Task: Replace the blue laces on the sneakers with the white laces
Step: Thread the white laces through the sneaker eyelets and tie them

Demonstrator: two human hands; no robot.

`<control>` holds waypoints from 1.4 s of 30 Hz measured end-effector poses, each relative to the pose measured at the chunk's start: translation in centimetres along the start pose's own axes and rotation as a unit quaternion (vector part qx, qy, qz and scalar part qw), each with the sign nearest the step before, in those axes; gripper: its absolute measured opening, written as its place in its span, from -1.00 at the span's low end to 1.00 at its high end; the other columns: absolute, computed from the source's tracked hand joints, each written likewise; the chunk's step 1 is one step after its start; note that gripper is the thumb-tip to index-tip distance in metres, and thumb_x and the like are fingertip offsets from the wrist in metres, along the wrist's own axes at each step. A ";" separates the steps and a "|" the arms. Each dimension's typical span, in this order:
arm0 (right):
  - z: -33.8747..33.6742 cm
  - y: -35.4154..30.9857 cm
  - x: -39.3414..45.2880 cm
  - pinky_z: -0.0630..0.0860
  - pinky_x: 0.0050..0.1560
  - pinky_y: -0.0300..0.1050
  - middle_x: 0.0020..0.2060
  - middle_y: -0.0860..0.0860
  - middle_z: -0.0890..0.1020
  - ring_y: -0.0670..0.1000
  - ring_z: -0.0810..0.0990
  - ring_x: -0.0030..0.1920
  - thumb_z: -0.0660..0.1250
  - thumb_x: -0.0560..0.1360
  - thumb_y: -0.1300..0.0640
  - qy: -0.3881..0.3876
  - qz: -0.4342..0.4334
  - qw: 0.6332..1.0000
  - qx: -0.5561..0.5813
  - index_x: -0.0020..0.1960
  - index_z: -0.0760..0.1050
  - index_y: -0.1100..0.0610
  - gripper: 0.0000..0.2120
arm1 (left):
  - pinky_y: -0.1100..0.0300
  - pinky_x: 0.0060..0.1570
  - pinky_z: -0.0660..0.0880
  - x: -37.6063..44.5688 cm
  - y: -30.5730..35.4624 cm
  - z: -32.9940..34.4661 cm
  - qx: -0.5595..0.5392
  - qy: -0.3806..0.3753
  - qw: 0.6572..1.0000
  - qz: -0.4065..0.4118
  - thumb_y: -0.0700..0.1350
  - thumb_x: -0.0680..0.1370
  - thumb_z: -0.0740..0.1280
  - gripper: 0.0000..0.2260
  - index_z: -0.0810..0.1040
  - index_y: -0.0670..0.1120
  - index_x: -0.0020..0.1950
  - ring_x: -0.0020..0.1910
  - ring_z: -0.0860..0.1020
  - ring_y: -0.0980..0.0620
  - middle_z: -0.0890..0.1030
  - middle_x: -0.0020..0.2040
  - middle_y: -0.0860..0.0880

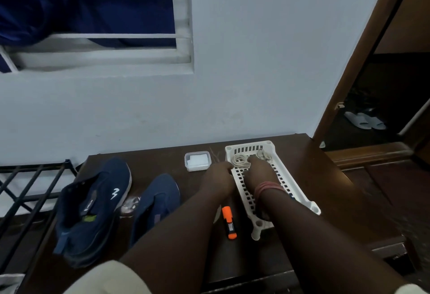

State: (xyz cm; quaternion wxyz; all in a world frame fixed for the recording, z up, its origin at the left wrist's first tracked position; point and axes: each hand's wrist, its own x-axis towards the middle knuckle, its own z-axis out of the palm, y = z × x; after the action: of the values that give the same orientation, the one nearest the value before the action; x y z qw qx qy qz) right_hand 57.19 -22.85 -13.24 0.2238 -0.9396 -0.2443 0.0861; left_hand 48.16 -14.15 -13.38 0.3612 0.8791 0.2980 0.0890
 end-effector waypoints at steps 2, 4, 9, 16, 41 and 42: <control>0.7 0.3 2.0 0.55 0.14 0.04 0.09 0.13 0.58 0.20 0.58 0.14 0.26 0.43 0.18 -0.003 -0.016 1.000 -0.022 0.12 0.48 0.01 -0.73 | 0.14 0.21 0.47 1.6 0.1 0.9 0.014 0.004 1.000 0.000 -0.22 0.53 0.25 -0.60 0.55 -0.02 0.34 0.26 0.54 -0.06 0.60 0.28 -0.08; 1.3 0.4 3.5 0.54 0.13 0.02 0.11 0.14 0.53 0.20 0.56 0.16 0.24 0.47 0.18 -0.013 -0.037 0.998 -0.053 0.16 0.50 -0.01 -0.71 | 0.11 0.20 0.48 2.8 -0.1 1.4 0.024 0.003 1.000 -0.008 -0.24 0.51 0.24 -0.58 0.55 0.00 0.34 0.25 0.54 -0.08 0.60 0.26 -0.09; 3.1 0.7 5.3 0.52 0.15 0.03 0.13 0.11 0.47 0.18 0.51 0.18 0.25 0.51 0.16 0.004 -0.063 0.990 -0.123 0.16 0.57 -0.01 -0.73 | 0.05 0.16 0.48 4.0 -1.2 1.9 -0.007 0.059 0.998 -0.015 -0.14 0.53 0.18 -0.64 0.59 -0.04 0.28 0.22 0.54 -0.08 0.63 0.19 -0.10; 3.7 0.5 5.2 0.50 0.16 0.07 0.23 0.12 0.40 0.20 0.37 0.31 0.31 0.47 0.16 0.040 -0.057 0.985 -0.160 0.14 0.53 0.09 -0.76 | 0.04 0.08 0.51 3.7 -2.3 0.5 -0.030 0.074 0.997 -0.024 -0.18 0.52 0.16 -0.70 0.63 -0.08 0.13 0.10 0.57 -0.08 0.66 0.08 -0.09; 7.3 -11.7 -12.8 0.44 0.21 -0.04 0.21 0.11 0.45 0.16 0.52 0.18 0.28 0.51 0.14 -0.103 -0.193 0.975 0.044 0.29 0.44 0.09 -0.66 | 0.13 -0.26 0.43 -11.0 -13.3 -11.2 -0.374 0.215 0.872 -0.233 -0.17 0.63 0.28 -0.82 0.60 -0.16 -0.13 -0.25 0.54 -0.07 0.65 -0.20 -0.13; 7.3 -11.6 -13.2 0.44 0.21 -0.03 0.21 0.11 0.45 0.17 0.53 0.18 0.26 0.51 0.17 -0.110 -0.191 0.974 0.046 0.30 0.44 0.10 -0.64 | 0.12 -0.26 0.42 -11.5 -13.5 -10.6 -0.386 0.205 0.869 -0.233 -0.17 0.64 0.28 -0.79 0.59 -0.15 -0.17 -0.28 0.52 -0.05 0.63 -0.25 -0.13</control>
State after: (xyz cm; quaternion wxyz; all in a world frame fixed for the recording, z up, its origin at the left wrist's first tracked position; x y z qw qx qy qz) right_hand 38.88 -17.59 -13.68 0.2505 -0.8488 -0.4386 0.1561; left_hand 28.77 -7.16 -14.29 0.6127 0.5368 0.5031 0.2888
